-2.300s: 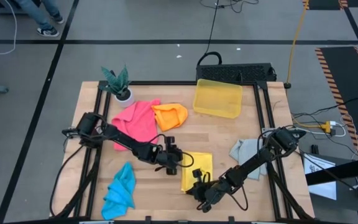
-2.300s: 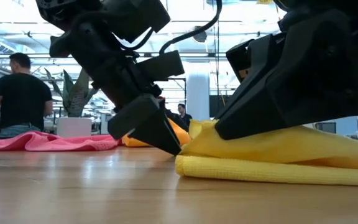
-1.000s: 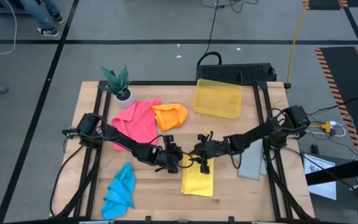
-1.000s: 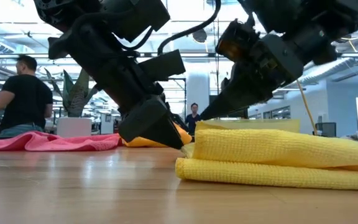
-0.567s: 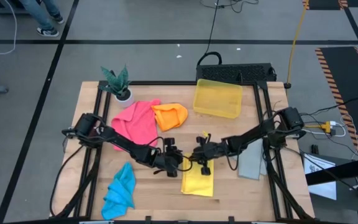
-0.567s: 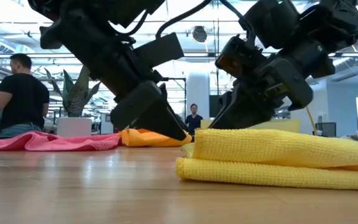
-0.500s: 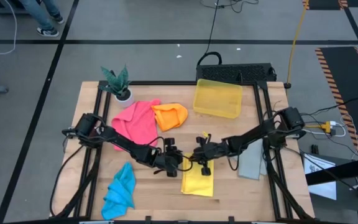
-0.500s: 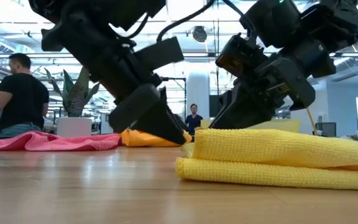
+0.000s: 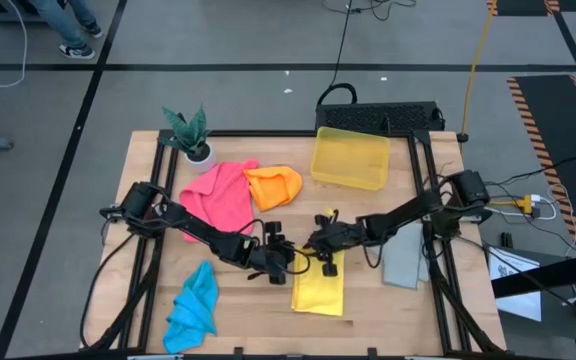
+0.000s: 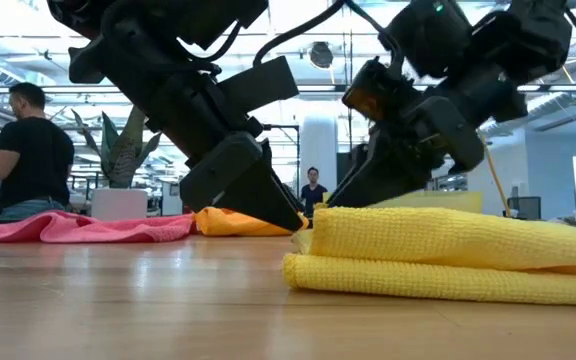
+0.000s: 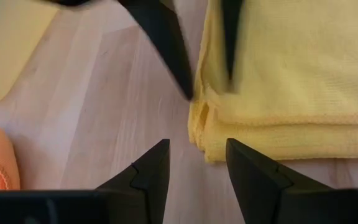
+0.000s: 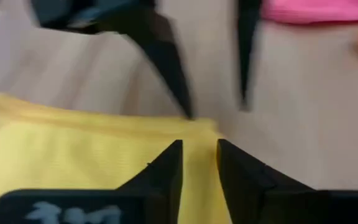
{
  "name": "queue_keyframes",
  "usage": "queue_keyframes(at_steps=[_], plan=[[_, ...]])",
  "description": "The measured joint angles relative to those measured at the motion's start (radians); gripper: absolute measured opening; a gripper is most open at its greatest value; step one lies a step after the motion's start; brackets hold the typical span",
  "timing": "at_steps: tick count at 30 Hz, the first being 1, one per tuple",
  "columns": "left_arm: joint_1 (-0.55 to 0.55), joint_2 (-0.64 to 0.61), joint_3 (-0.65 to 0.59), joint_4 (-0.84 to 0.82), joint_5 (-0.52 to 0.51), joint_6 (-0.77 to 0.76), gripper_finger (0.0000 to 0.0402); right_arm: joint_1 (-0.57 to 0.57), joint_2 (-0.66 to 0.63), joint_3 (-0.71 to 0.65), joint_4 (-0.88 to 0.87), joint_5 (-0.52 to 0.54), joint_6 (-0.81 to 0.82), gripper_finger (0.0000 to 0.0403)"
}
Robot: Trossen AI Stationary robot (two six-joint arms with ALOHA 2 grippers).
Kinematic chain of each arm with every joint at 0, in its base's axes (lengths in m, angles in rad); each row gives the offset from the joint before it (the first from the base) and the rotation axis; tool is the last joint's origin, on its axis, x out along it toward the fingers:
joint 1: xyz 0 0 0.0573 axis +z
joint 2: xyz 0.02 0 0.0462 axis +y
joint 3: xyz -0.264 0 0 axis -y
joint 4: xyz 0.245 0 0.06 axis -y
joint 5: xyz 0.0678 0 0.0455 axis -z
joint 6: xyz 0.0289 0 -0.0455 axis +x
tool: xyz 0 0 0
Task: Fold microfiber towels
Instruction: Fold the yellow kitchen towel
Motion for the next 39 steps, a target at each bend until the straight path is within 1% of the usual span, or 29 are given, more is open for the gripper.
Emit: queue_keyframes(at_steps=[2,5,8,11,13,17,19,25,29,32,34,39], plan=[[0.000,0.000,0.000,0.002,0.000,-0.001,0.0159,-0.002,0.023,0.000,0.032,-0.040,-0.010,0.0107],[0.000,0.000,0.000,0.004,0.000,-0.002,0.0159,-0.002,0.041,0.000,0.060,-0.051,-0.021,0.0106],[0.001,0.003,0.000,0.024,0.000,-0.002,0.0159,-0.002,0.041,0.000,0.067,-0.050,-0.039,0.0077],[0.002,0.018,0.000,0.050,0.000,0.007,0.0159,-0.002,0.041,0.000,0.065,-0.045,-0.045,0.0029],[0.002,0.037,0.000,0.074,0.000,0.014,0.0159,0.005,0.041,0.000,0.061,-0.023,-0.048,0.0008],[0.005,0.061,0.000,0.085,0.000,0.017,0.0159,0.042,0.028,0.000,0.088,-0.028,-0.059,0.0010],[0.007,0.068,0.001,0.100,-0.001,0.017,0.0159,0.067,0.016,0.001,0.100,-0.029,-0.063,0.0004],[0.028,0.096,0.001,0.182,0.044,0.033,0.0159,0.127,0.011,0.059,0.103,-0.031,-0.092,0.0003],[0.033,0.113,0.002,0.217,0.052,0.040,0.0159,0.151,-0.004,0.089,0.100,-0.032,-0.128,0.0001],[0.033,0.116,0.002,0.219,0.051,0.040,0.0159,0.159,-0.035,0.087,0.098,-0.029,-0.137,0.0001],[0.033,0.117,0.002,0.226,0.051,0.043,0.0159,0.172,-0.061,0.088,0.066,-0.021,-0.142,0.0001],[0.033,0.118,0.002,0.231,0.052,0.044,0.0159,0.227,-0.151,0.087,0.054,0.028,-0.174,0.0001]])
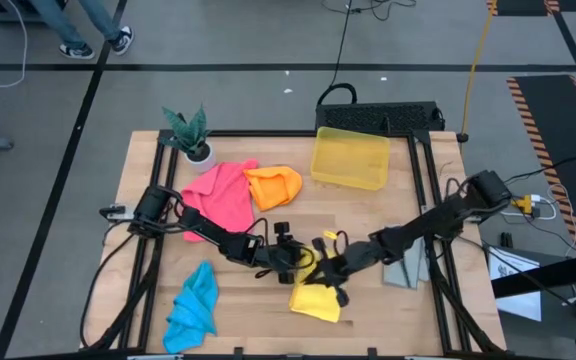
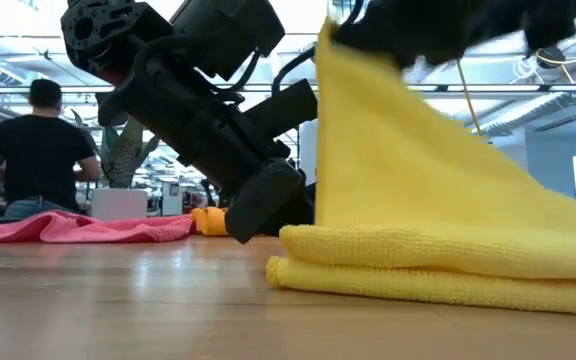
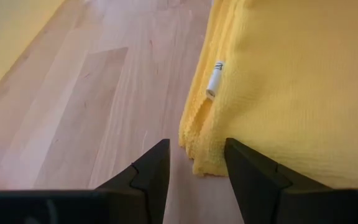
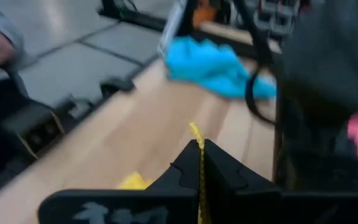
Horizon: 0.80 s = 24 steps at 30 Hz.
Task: Fold microfiber towels
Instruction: Fold the yellow kitchen towel
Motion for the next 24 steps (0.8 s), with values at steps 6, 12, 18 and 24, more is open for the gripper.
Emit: queue_keyframes(at_steps=[6,12,18,24], plan=[[0.000,0.002,-0.001,0.027,0.021,0.006,0.0159,0.028,-0.049,0.001,-0.014,0.053,0.001,0.0001],[-0.003,0.002,-0.002,0.030,0.022,0.006,0.0159,0.004,-0.001,-0.050,-0.041,0.242,0.039,0.0000],[-0.003,0.002,-0.002,0.039,0.022,0.010,0.0159,-0.044,0.014,-0.130,-0.024,0.340,0.128,0.0000],[-0.003,0.002,-0.003,0.046,0.022,0.010,0.0159,-0.075,0.024,-0.204,0.022,0.336,0.220,0.0000]])
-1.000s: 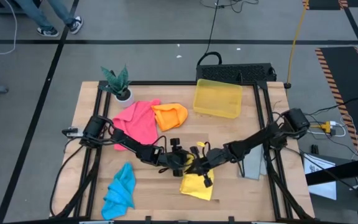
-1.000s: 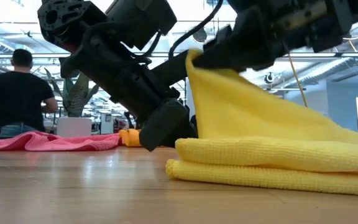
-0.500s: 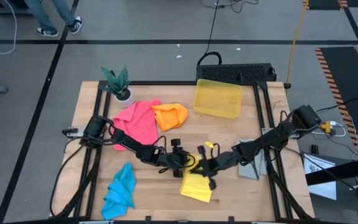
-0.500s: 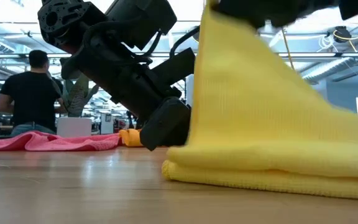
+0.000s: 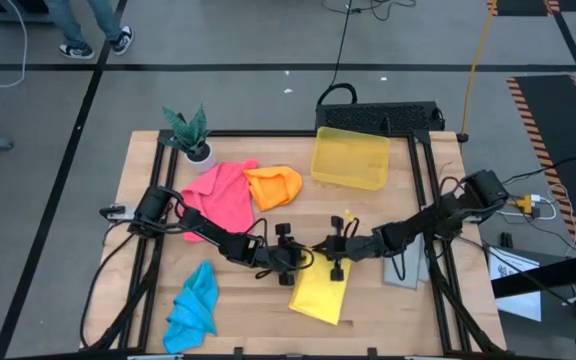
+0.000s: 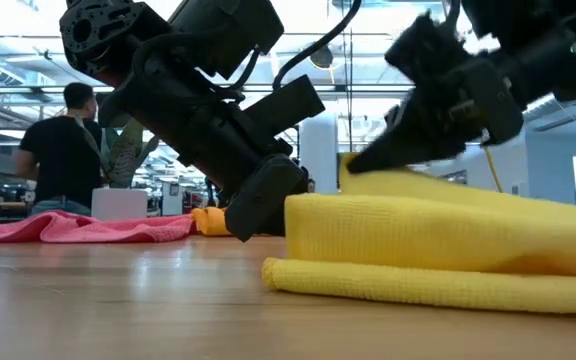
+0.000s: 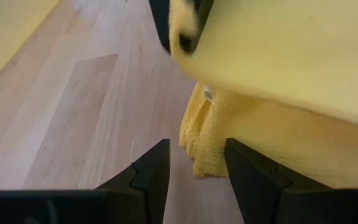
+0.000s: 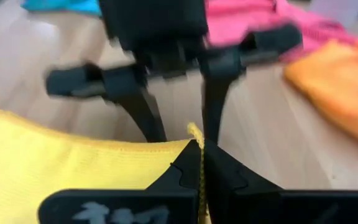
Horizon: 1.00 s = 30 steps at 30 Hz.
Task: Fold microfiber towels
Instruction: Fold the yellow kitchen towel
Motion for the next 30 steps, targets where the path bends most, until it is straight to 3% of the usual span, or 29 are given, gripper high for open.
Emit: queue_keyframes(at_steps=[10,21,25,30], plan=[[0.000,0.000,0.000,0.036,0.000,0.024,0.0159,-0.005,0.109,-0.010,0.146,-0.102,-0.005,0.0000],[0.000,0.000,0.000,0.035,0.000,0.035,0.0159,-0.002,0.063,-0.009,0.331,-0.389,-0.129,0.0000],[-0.005,-0.005,0.000,0.028,-0.010,0.046,0.0159,-0.002,0.062,-0.009,0.313,-0.371,-0.126,0.0000],[-0.052,-0.101,0.003,-0.082,-0.132,0.044,0.0159,-0.002,0.063,-0.010,0.231,-0.242,-0.105,0.0000]])
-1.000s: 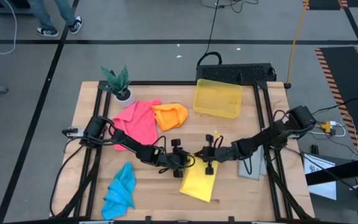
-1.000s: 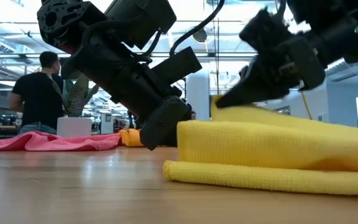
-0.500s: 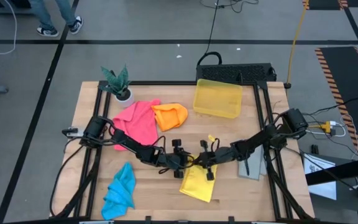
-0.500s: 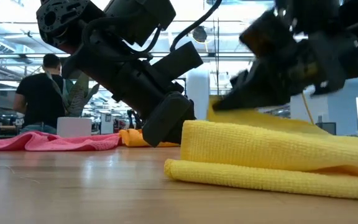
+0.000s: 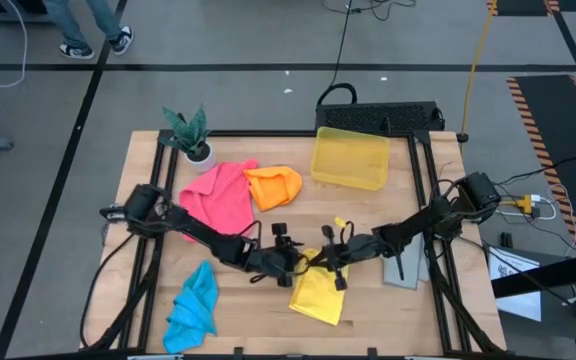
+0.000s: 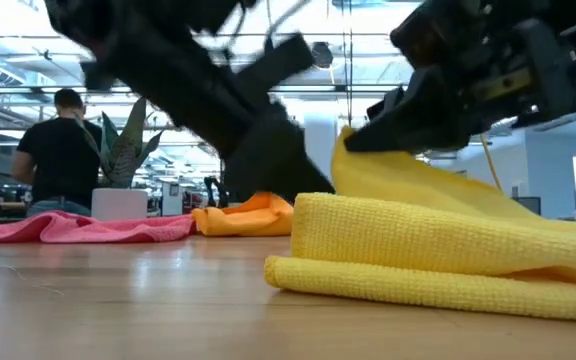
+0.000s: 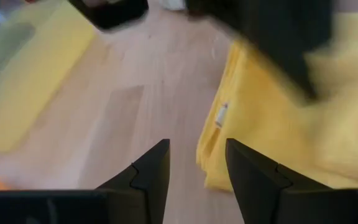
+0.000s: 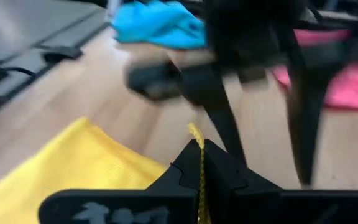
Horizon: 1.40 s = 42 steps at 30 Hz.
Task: Fold microfiber towels
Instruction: Fold the yellow kitchen towel
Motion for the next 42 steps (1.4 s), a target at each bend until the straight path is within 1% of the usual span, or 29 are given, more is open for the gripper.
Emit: queue_keyframes(at_steps=[2,5,10,14,18,21,23,25,29,31,37,42], plan=[[-0.016,-0.021,-0.001,-0.042,-0.025,-0.009,0.0159,-0.001,0.000,0.000,-0.019,0.012,0.003,0.0000],[-0.020,-0.022,-0.002,-0.072,-0.030,-0.034,0.0159,-0.001,0.000,-0.001,-0.037,0.011,0.007,0.0000],[-0.006,0.033,-0.004,-0.087,0.008,-0.080,0.0159,0.010,-0.006,0.000,0.007,0.006,0.001,0.0000],[0.008,0.071,-0.003,-0.019,0.025,-0.082,0.0159,0.026,-0.034,0.000,0.089,0.003,-0.030,0.0000],[0.039,0.126,-0.001,0.085,0.095,-0.082,0.0159,0.028,-0.052,0.000,0.122,0.003,-0.029,0.0000],[0.050,0.161,0.000,0.181,0.137,-0.075,0.0159,0.028,-0.051,0.000,0.073,0.003,-0.023,0.0000],[0.050,0.174,0.000,0.221,0.144,-0.062,0.0159,0.028,-0.049,0.000,0.009,0.015,-0.012,0.0000],[0.050,0.175,0.000,0.225,0.149,-0.058,0.0159,0.028,-0.048,0.000,-0.055,0.058,0.007,0.0000],[0.049,0.176,-0.001,0.237,0.151,-0.055,0.0159,0.022,-0.048,-0.001,-0.193,0.197,0.058,0.0000],[0.049,0.177,-0.002,0.244,0.155,-0.054,0.0159,0.013,-0.048,-0.009,-0.225,0.237,0.094,0.0000],[0.048,0.178,-0.002,0.248,0.159,-0.053,0.0159,-0.012,-0.048,-0.064,-0.231,0.242,0.180,0.0000],[0.047,0.178,-0.002,0.251,0.161,-0.053,0.0159,-0.015,-0.048,-0.087,-0.232,0.242,0.213,0.0000]])
